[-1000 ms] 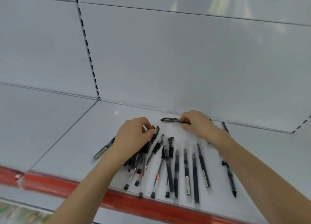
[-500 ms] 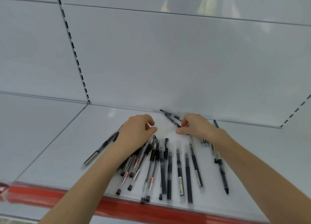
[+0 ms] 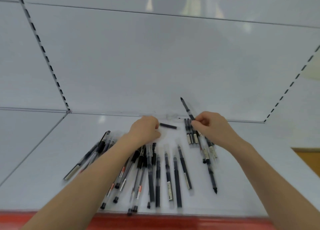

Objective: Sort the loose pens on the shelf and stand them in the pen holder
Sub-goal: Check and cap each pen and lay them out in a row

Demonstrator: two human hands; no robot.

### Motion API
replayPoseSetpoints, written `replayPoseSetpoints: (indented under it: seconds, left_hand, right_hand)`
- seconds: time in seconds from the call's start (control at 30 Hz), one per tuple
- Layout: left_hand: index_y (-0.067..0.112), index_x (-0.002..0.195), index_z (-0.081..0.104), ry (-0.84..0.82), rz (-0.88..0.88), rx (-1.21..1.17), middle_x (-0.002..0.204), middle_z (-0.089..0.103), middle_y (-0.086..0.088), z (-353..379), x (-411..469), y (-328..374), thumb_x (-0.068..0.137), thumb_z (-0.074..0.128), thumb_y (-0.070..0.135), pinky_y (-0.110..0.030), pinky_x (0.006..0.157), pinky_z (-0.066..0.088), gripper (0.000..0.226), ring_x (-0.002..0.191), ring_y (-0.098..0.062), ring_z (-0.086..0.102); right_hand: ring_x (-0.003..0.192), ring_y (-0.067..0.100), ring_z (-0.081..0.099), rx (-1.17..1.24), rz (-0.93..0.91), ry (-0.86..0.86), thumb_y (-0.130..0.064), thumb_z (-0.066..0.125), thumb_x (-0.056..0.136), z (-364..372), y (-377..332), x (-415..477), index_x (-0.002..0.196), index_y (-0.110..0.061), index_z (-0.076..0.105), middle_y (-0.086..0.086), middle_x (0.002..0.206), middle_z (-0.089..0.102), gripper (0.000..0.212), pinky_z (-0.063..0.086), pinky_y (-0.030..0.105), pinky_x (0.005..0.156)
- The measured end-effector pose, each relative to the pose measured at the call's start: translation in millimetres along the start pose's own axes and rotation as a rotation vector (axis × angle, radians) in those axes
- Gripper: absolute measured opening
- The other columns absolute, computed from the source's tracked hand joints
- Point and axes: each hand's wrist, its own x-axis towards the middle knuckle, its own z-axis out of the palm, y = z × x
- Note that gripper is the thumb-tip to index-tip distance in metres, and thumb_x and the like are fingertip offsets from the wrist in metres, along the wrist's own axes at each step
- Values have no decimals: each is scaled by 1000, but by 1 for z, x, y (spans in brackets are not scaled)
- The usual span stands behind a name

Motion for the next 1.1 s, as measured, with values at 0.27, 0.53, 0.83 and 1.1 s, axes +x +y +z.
replayPoseSetpoints:
  seconds: [0.27,0.53,0.83,1.1]
  left_hand:
    - [11,113,59,41,-1,-1066,71,64,-4,-26,-25,7,90,53,5,-23,70,54,24,69,-12,63]
    - [13,98,59,74,-45,-1683,71,64,-6,-53,-58,10,89,52,3,-20,60,56,15,65,-14,68]
    - [17,94,66,169,87,-1503,71,63,3,-54,-72,3,86,53,8,-15,60,49,17,62,-6,56]
    - [12,82,62,195,111,-1507,65,69,8,-55,-72,3,85,53,8,-13,59,50,10,57,-1,58]
  right_hand:
    - [45,0,45,336,15,77,-10,54,85,-7,-9,-36,78,-19,58,-7,62,67,12,36,9,45]
    - [44,6,32,499,-103,85,-21,49,77,-4,-39,-54,71,-16,58,-6,49,41,12,28,12,41]
    - [42,8,30,461,-238,136,-38,59,73,-1,-53,-57,76,-32,64,-3,45,33,8,27,9,45]
    - [41,7,30,440,-255,119,-47,57,68,-1,-53,-59,73,-35,65,-3,46,33,14,27,9,45]
